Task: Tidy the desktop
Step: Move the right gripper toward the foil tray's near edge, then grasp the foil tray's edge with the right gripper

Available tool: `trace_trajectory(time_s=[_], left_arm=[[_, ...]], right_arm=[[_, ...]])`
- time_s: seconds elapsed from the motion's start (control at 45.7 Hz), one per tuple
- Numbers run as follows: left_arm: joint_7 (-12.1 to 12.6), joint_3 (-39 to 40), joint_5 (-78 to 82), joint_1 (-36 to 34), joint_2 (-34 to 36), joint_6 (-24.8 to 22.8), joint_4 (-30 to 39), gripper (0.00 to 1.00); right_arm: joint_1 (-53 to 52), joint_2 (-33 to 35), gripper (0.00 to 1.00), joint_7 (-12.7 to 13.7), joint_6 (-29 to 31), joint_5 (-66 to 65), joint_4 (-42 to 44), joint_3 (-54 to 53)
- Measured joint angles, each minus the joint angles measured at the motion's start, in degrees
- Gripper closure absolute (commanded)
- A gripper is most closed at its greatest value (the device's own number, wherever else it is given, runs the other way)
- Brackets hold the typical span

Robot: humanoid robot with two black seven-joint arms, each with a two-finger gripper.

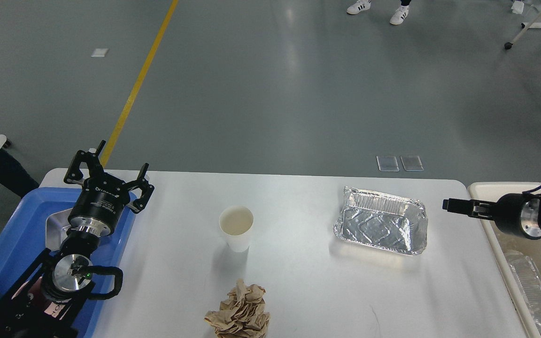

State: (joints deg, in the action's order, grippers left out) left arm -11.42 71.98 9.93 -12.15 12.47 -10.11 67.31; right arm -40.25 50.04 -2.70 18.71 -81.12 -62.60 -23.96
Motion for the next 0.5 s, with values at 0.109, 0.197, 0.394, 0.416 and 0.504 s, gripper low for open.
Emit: trace_trajectory(time_s=[0.109,0.197,0.394,0.416,0.504], left_arm=[[0.00,0.00,0.00,0.03,0.20,0.00,0.00,0.03],[0.12,0.00,0.00,0.03,0.33,0.00,0.00,0.03],[0.33,0.00,0.00,-0.03,0.44,0.00,0.05,0.03],[0.34,0.00,0.00,-0.03,0.44,0.00,0.07,0.03],[0.35,0.00,0.05,0.00,0.55,0.00,0.11,0.03]], right_arm=[[-1.10,-3.58,0.00,-0.02,0.01,1.30,3.41,2.46],[-1.11,-5.00,0.00,-0.02,0.01,1.46,4.68,3.13],[-0.82,-8.25,0.00,-0.01,-0.01,1.56,6.96,3.87],[-0.79,-8.61,0.00,0.00,-0.02,1.56,7.22,3.88],[-0.60,-10.09,0.00,0.02,-0.03,1.57,8.33,3.92]])
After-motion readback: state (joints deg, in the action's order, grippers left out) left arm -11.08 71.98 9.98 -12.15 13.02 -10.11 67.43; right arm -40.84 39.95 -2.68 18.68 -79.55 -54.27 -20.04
